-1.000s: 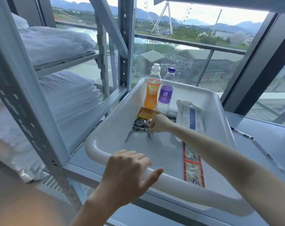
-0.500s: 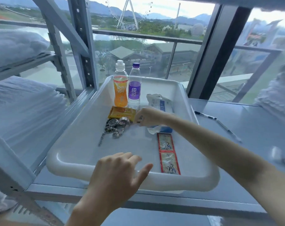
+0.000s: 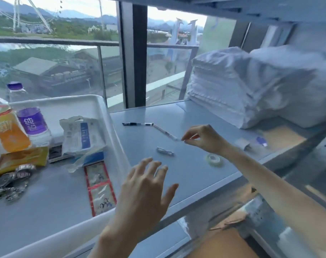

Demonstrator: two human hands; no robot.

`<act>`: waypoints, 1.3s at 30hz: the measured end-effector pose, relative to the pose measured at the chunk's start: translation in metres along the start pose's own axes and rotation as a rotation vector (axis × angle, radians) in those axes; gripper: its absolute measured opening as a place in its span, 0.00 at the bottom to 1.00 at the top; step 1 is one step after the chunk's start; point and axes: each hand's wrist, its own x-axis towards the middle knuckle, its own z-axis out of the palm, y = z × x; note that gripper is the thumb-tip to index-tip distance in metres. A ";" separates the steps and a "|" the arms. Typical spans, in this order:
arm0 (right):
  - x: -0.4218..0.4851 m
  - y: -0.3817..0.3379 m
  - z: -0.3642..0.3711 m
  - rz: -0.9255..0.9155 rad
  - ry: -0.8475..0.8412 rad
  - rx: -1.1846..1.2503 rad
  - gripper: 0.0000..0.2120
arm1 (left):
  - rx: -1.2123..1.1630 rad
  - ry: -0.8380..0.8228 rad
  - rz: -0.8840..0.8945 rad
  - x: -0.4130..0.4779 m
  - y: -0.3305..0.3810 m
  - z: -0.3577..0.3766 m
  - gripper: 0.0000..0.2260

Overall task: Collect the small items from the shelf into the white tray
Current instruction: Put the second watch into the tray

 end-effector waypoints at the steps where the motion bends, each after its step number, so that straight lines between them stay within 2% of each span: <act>1: -0.008 0.020 -0.008 0.072 -0.012 -0.008 0.05 | -0.018 -0.003 0.025 0.007 0.009 0.012 0.17; 3: -0.023 0.060 -0.021 0.202 -0.022 -0.005 0.05 | -0.061 -0.046 0.044 0.021 0.027 0.040 0.17; 5: -0.032 0.096 -0.031 0.286 -0.022 -0.021 0.04 | -0.093 -0.182 0.020 0.036 0.041 0.071 0.21; 7: -0.036 0.129 -0.037 0.334 -0.045 -0.061 0.04 | -0.068 -0.290 -0.014 0.046 0.048 0.107 0.24; 10: -0.036 0.169 -0.040 0.368 -0.113 -0.154 0.06 | -0.016 -0.364 -0.069 0.053 0.058 0.146 0.25; 16: -0.019 0.215 -0.040 0.343 -0.270 -0.328 0.14 | -0.023 -0.368 -0.161 0.067 0.086 0.178 0.25; 22: -0.011 0.230 -0.035 0.282 -0.351 -0.374 0.09 | -0.002 -0.312 -0.243 0.080 0.101 0.181 0.19; 25: -0.005 0.221 -0.041 0.251 -0.355 -0.351 0.09 | 0.041 -0.387 -0.262 0.085 0.100 0.179 0.21; 27: 0.002 0.208 -0.047 0.209 -0.339 -0.319 0.08 | 0.054 -0.376 -0.272 0.087 0.096 0.173 0.21; 32: 0.018 0.152 -0.064 0.071 -0.281 -0.084 0.07 | 0.049 -0.200 -0.268 0.091 0.087 0.130 0.21; 39: 0.029 0.029 -0.058 -0.199 -0.279 0.173 0.06 | 0.130 0.076 -0.232 0.058 0.073 0.038 0.15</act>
